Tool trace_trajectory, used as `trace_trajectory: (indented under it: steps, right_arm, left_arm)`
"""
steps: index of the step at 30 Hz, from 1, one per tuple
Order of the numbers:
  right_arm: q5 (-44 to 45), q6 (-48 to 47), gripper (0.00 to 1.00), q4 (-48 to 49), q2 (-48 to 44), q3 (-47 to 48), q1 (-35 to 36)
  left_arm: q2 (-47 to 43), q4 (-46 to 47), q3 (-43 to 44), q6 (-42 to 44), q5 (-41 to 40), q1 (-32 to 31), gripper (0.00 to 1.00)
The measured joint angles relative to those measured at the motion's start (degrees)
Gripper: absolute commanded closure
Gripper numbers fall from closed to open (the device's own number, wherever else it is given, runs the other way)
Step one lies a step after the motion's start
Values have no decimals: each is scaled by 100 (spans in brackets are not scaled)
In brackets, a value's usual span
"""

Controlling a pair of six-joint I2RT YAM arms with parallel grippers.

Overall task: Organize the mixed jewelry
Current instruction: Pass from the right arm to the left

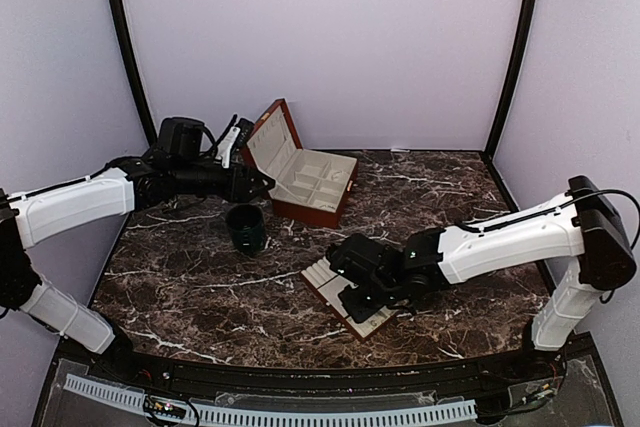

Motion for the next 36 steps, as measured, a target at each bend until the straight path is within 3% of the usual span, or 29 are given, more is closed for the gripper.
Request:
trace_trajectory:
  steps: [7, 12, 18, 21, 36]
  right_arm:
    - [527, 31, 100, 601, -599, -262, -28]
    - [968, -343, 100, 2225, -1456, -935, -94]
    - [1163, -1250, 100, 3934, -1878, -1419, -120]
    - [1104, -1674, 100, 4577, -1926, -1493, -120]
    - [483, -2555, 100, 5521, -2114, -1698, -120]
  left_arm:
    - [74, 828, -562, -866, 1067, -31, 55]
    - [186, 1766, -1023, -1720, 1683, -304, 53]
    - [264, 2511, -1078, -2424, 2280, -863, 40]
    - [354, 2813, -1064, -2730, 2564, -1023, 38]
    - [1008, 3989, -866, -3991, 3329, -1182, 36]
